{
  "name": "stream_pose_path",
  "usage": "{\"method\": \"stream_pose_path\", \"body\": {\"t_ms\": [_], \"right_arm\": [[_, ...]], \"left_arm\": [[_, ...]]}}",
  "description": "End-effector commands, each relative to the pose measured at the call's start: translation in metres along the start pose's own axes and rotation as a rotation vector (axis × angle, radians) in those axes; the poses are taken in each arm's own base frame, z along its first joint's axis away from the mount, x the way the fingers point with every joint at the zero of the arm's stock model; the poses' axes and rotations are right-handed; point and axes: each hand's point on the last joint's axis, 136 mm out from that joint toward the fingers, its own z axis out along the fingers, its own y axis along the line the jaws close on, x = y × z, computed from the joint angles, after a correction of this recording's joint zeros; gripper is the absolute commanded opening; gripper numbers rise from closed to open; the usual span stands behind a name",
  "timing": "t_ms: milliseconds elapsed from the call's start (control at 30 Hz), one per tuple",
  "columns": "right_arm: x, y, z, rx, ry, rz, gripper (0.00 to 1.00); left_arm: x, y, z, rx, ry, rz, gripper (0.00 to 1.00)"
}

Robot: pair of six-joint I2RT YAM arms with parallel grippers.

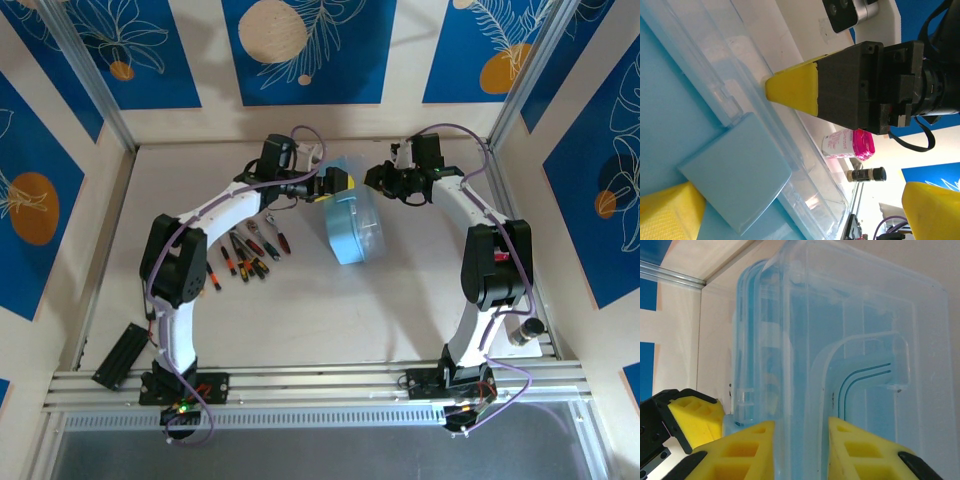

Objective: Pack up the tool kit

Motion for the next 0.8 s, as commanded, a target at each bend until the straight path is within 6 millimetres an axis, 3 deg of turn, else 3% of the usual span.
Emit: {"method": "stream_pose_path", "body": {"t_ms": [0,533,767], "right_arm": [[0.049,-0.005,0.027,-0.015,0.186,0.078,0.27],[0.047,-0.007,0.027,-0.009,0.186,0.081,0.26],[0.046,-0.002,0.026,-0.011,0.190,0.073,0.26]], "left_arm": [[0.029,-0.008,0.022,0.099,0.081,0.016,1.00],[0.029,0.001,0.019,0.107,0.052,0.007,1.00],[0.041,0.026,0.014,0.055,0.060,-0.027,1.00]]}}
